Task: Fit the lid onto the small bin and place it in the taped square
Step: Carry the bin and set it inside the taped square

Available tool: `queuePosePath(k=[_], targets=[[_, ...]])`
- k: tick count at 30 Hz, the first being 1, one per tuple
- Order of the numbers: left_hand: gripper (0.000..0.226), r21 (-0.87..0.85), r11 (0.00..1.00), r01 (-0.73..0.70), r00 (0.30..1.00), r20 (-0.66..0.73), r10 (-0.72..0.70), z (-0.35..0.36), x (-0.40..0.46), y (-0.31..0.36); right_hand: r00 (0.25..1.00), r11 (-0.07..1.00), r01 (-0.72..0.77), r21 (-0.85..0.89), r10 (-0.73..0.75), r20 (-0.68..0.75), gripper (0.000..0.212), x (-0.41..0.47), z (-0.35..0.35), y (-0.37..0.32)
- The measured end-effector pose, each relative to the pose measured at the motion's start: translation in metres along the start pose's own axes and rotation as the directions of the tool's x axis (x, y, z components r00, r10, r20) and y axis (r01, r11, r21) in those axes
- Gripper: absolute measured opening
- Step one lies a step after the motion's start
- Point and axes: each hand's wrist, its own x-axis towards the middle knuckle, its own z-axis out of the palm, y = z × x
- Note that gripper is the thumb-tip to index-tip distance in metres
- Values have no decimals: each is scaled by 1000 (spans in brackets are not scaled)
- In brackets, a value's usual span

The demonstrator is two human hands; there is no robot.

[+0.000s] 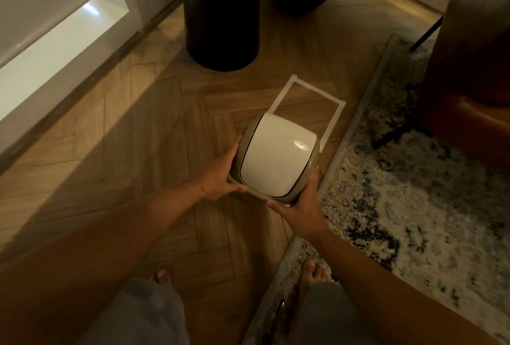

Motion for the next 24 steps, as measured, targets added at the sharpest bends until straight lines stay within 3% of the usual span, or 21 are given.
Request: queuePosePath(k=[10, 18, 24], targets=[[129, -20, 1000, 20, 999, -29, -21, -6, 4, -1, 995, 993, 81, 81, -75, -73, 127, -2, 4, -1], [139, -30, 999, 31, 999, 15, -31, -13, -4, -6, 986, 991, 54, 121, -34, -164, 142, -14, 19, -1], [127, -23, 1000, 8, 999, 31, -7, -5, -4, -5, 991, 989, 32, 145, -12, -136, 144, -21, 24, -1]])
